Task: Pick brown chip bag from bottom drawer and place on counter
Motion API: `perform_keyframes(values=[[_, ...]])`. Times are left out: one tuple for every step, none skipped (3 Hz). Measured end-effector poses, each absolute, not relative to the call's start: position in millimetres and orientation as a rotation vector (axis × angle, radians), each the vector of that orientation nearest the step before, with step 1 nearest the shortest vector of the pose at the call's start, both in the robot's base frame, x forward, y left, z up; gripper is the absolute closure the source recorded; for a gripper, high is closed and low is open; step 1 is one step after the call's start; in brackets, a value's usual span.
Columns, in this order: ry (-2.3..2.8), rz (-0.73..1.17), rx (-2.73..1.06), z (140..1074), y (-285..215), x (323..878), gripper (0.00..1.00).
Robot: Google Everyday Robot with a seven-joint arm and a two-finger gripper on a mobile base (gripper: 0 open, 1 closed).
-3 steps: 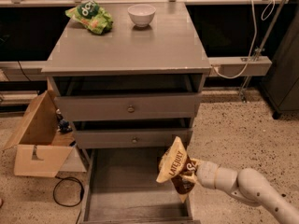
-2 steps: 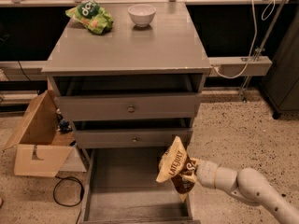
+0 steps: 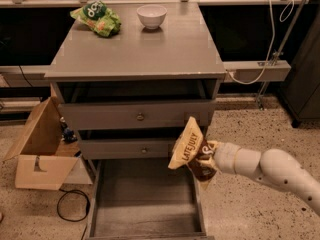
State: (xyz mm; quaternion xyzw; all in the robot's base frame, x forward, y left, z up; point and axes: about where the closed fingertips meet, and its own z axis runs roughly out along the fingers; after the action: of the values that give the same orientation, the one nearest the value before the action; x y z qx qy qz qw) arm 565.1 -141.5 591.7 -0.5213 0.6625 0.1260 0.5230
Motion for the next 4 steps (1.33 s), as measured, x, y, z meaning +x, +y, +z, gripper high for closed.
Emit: perform_keyframes(values=[[1.646, 0.195, -1.331, 630.6, -132.5, 580.4, 1.0], [1.67, 0.166, -1.334, 666.7, -123.2, 588.8, 1.0], [1.67, 0.165, -1.334, 666.9, -123.3, 588.8, 1.0], [1.611, 0.076, -1.313, 728.9, -140.0, 604.9, 1.0]])
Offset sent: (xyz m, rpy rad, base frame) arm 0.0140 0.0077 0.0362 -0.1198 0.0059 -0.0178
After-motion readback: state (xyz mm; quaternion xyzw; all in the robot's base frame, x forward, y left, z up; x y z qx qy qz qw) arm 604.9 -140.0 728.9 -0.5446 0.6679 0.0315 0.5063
